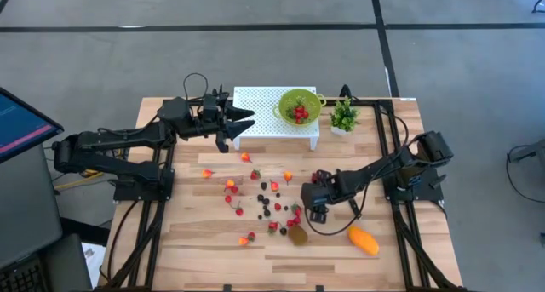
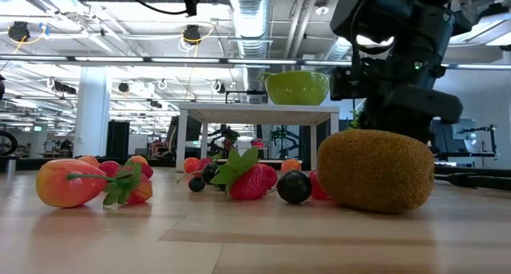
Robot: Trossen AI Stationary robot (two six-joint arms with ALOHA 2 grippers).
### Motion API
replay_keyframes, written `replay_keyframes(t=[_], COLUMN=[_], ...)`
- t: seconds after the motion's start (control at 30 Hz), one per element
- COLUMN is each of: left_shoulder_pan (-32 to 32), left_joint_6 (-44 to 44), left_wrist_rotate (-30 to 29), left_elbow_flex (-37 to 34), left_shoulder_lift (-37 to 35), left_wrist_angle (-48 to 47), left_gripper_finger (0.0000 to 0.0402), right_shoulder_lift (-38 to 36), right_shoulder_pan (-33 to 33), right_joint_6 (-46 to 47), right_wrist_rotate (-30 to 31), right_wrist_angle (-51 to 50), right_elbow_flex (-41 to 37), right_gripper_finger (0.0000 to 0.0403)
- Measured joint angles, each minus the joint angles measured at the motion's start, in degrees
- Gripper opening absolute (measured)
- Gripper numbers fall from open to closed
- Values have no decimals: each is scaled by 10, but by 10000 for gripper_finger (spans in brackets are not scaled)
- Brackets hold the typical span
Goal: Pick & Place Fruit
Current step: Put the black cherry into the green strainer bowl
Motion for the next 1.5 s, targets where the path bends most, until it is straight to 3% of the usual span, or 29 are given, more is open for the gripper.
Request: replay_keyframes(t=[0.33,0.7,1.0,1.23,1.5], left_shoulder_pan=[0,0,0,0,0], left_joint_6=[0,0,0,0,0], left_wrist_rotate=[0,0,0,0,0], left_elbow_flex=[0,0,0,0,0], left_shoulder_lift=[0,0,0,0,0], left_wrist_angle=[0,0,0,0,0], left_gripper_finger=[159,159,159,159,159], right_shoulder_lift=[0,-1,-1,-1,-1], right_shoulder_pan=[0,0,0,-4,-54], right_joint_6=[-3,-4,-4,-4,-54], right_wrist_rotate=[1,1,1,0,1], right_wrist_angle=[4,4,6,54,86], right_elbow_flex=[0,0,0,0,50], right_gripper_finger=[160,98,119,96,107])
